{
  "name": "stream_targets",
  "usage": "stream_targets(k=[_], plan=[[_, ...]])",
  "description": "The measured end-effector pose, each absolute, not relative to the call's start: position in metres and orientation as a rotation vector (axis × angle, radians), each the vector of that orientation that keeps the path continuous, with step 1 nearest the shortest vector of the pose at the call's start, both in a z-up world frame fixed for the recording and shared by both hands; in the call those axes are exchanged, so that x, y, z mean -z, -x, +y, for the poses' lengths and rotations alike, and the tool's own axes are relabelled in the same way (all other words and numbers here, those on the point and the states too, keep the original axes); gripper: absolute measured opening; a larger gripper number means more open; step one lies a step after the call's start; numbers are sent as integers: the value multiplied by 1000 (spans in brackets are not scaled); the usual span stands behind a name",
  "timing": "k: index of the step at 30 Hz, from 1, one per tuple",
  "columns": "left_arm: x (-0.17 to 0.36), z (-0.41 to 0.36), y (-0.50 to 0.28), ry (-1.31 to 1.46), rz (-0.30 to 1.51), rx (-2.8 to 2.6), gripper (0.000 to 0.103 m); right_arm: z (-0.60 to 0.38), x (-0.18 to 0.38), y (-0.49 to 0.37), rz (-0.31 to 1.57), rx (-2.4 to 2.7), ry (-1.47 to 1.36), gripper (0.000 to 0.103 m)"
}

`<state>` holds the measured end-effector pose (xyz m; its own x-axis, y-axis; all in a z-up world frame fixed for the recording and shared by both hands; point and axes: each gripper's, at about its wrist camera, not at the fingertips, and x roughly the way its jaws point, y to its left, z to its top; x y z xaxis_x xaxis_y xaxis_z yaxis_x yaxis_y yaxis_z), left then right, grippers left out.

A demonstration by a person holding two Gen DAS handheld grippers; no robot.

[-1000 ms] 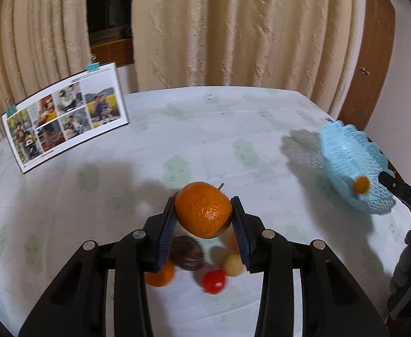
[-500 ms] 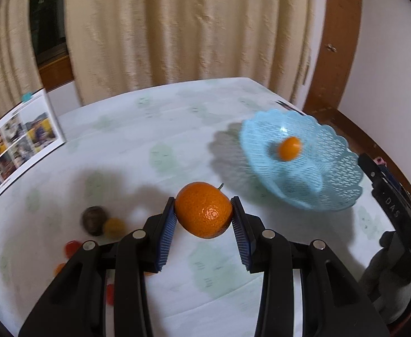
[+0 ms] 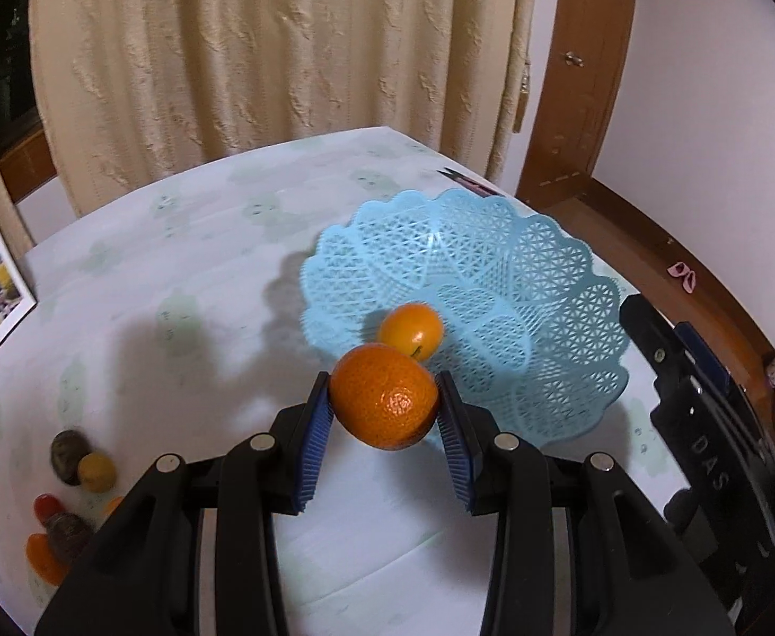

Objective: Organize fruits
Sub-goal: 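Lower the held orange into the blue basket and open the left tool, then grasp another large orange with the left tool while the right tool grasps an orange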

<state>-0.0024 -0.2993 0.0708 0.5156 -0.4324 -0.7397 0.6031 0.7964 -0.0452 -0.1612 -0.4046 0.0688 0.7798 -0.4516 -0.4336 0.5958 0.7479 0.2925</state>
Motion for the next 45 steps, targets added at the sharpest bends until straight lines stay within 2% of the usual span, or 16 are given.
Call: stream_targets(k=[7,9,10,11,18,22,26,31,45], plan=[[-69,-317,1,-204,826,685,42,-404,-68,161,349,598,-433,76],[-72,-316,1,-197,811,685,52,-404,-68,163,344,607,-437,77],[-74,-314,1,-191,805,682,61,-405,-68,163,340,609,-443,77],[-75,-312,0,-188,800,679,63,-406,-68,164,338,612,-448,77],[-84,-286,-8,-145,794,622,65,-408,-69,167,322,626,-457,77],[-86,-273,-10,-137,790,590,72,-410,-69,169,316,631,-461,77],[-89,-260,-6,-135,778,562,76,-410,-69,169,313,632,-461,77],[-90,-240,-4,-139,761,520,80,-409,-69,171,307,632,-460,83],[-87,-145,-7,-104,745,353,81,-398,-73,166,319,629,-396,83]])
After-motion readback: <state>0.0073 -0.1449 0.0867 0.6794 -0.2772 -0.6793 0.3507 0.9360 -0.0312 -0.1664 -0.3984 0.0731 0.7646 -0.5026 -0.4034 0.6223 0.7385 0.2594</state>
